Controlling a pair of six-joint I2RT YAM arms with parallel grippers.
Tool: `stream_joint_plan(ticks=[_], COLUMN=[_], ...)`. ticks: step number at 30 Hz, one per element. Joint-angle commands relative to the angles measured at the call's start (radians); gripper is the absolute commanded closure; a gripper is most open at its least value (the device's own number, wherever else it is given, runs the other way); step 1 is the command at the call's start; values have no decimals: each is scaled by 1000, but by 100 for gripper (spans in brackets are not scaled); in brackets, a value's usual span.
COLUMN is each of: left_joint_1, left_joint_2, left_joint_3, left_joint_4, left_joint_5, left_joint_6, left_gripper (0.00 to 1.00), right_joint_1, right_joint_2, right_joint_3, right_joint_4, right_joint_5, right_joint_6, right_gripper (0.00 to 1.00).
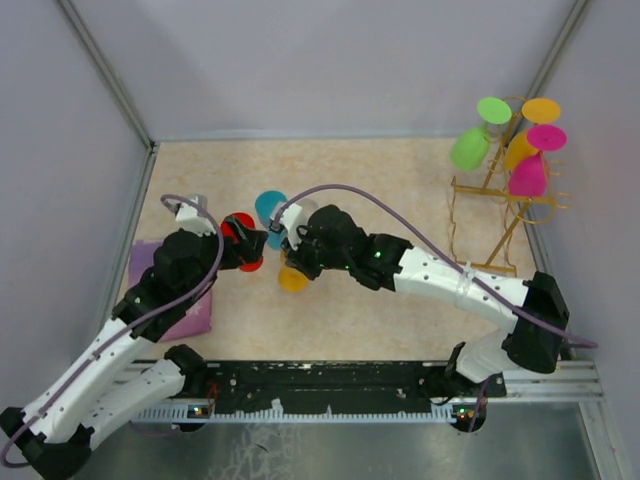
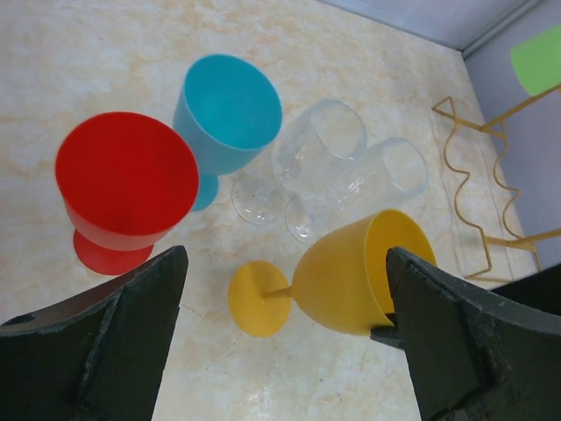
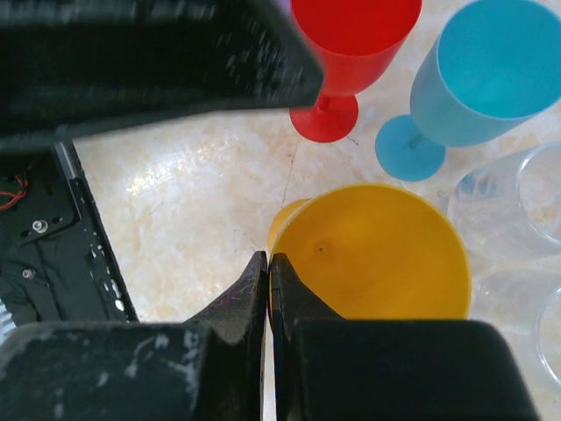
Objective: Take the wine glass off the wine glass rack
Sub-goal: Place the wine glass at the center of the board.
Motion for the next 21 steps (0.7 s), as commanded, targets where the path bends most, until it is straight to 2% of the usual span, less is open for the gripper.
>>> stream_joint_plan(ticks=[1, 6, 9, 12, 21], left_joint_1=[91, 447, 580, 615, 616], left_joint_2=[46, 115, 106, 71, -81], left_joint_3=[83, 97, 101, 114, 109], left_joint_4=[-92, -150, -157, -159, -244], left_joint_5=[26, 394, 496, 484, 280], left_joint_6=[-23, -15, -23, -32, -47], left_gripper=[1, 1, 1, 1, 1], right_joint_1=[21, 52, 75, 100, 142], right_joint_2=[-12, 2, 19, 64, 261], right_joint_3=[-21, -24, -12, 22, 177], right_joint_4=[109, 111, 112, 105, 60], right_joint_5=[33, 44, 59, 66, 116], right_joint_6=[25, 28, 24, 16, 10], right_gripper=[100, 100, 100, 100, 100])
